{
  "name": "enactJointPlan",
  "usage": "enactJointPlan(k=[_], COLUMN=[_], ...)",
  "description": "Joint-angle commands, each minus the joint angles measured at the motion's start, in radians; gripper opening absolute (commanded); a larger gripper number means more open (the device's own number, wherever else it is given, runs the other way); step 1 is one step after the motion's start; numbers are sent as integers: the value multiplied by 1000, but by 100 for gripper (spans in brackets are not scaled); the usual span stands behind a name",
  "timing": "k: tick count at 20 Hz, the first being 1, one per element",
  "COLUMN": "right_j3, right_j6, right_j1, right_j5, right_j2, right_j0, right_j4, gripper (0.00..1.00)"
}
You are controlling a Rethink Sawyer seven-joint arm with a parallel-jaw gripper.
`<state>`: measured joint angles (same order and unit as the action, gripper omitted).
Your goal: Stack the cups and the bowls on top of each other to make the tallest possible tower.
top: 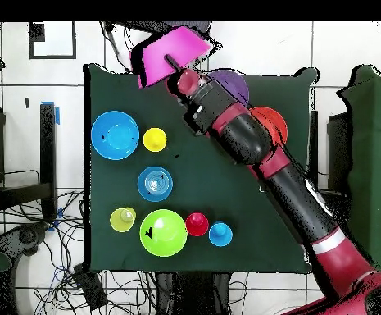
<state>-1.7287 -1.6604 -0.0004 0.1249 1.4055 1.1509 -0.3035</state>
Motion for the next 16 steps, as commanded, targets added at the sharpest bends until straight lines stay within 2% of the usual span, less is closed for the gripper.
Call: enactJointPlan(k=[1,4,7,13,16], right_j3=[-8,-9,-14,-35,-45], right_j6=[51,38,56,12,26], right_j1=[207,248,327,360,382], right_j5=[-64,-67,-53,-27,-2], right_j2=[35,52,66,44,54], right_j0=[32,44,72,101,113], right_j4=[-138,-164,-200,-197,-195], gripper=[0,0,0,0,0])
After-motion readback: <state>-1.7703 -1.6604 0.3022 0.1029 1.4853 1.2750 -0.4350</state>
